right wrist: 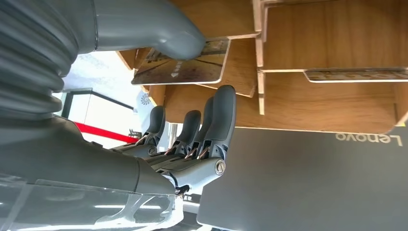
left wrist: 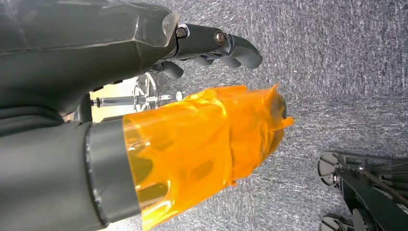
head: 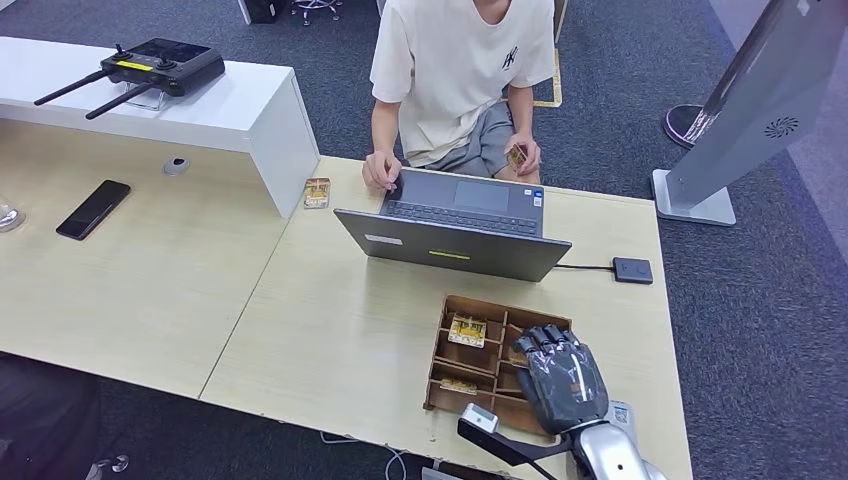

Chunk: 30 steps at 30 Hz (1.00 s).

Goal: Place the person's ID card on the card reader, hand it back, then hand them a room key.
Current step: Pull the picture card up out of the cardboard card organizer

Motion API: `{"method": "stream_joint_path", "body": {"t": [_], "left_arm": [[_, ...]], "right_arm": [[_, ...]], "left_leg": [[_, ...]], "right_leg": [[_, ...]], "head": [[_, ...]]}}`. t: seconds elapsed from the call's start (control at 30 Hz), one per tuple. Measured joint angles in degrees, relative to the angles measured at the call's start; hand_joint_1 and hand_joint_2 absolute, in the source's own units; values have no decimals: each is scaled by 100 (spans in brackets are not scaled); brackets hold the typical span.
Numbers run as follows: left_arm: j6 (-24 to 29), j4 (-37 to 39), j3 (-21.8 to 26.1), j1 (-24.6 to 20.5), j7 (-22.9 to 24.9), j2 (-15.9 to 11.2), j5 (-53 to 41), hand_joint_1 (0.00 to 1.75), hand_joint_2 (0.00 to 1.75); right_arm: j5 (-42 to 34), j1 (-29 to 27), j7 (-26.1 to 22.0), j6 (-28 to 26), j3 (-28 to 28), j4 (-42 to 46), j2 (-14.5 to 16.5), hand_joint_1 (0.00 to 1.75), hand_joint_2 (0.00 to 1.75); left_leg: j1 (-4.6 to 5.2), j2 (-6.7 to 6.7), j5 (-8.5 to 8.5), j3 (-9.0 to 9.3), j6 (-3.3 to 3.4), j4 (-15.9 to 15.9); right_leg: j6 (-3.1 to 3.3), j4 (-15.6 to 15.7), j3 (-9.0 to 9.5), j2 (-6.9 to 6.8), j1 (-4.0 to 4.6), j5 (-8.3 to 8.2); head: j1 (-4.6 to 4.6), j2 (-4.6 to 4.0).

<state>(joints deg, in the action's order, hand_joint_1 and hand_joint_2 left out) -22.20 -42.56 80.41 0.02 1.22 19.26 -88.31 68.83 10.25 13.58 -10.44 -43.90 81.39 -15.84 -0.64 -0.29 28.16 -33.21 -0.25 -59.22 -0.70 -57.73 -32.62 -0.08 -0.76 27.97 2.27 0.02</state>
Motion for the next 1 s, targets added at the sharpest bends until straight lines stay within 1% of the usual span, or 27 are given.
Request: {"method": "stream_joint_path", "body": {"t": [0.07,0.13,0.2,0.23,0.37,0.8,1.0], "left_arm": [[-7,-13,0,6,4,0,17,0,0],[-14,-30,-1,15,7,0,36,0,0],[-22,-40,-2,29,12,-1,57,0,0],[-28,-43,-3,35,17,-1,70,0,0],[-50,-65,-10,50,49,-2,123,0,0],[-55,-90,-70,58,99,-8,224,0,0],[-54,-90,-128,58,103,-12,263,0,0]], "right_arm": [[0,-2,15,16,22,1,-14,112,175],[0,-3,26,35,46,1,-32,143,175],[0,-9,30,56,70,1,-52,163,175],[0,-13,32,63,84,2,-60,166,175],[-2,-31,33,81,115,14,-89,174,175],[-112,-38,34,177,149,33,-97,175,175],[-517,-54,-7,270,235,77,-97,175,175]], "left_leg": [[0,0,0,0,0,0],[0,0,0,0,0,0],[0,0,0,0,0,0],[0,0,0,0,0,0],[0,1,0,1,0,0],[0,1,0,3,0,0],[0,1,0,2,0,0]], "right_leg": [[0,0,0,0,0,0],[0,0,0,0,0,0],[0,0,0,0,0,0],[0,0,0,0,0,0],[0,0,0,0,0,0],[0,0,1,1,0,0],[0,0,2,1,0,0]], "head": [[0,0],[0,0],[0,0],[0,0],[0,0],[0,0],[0,0]]}}
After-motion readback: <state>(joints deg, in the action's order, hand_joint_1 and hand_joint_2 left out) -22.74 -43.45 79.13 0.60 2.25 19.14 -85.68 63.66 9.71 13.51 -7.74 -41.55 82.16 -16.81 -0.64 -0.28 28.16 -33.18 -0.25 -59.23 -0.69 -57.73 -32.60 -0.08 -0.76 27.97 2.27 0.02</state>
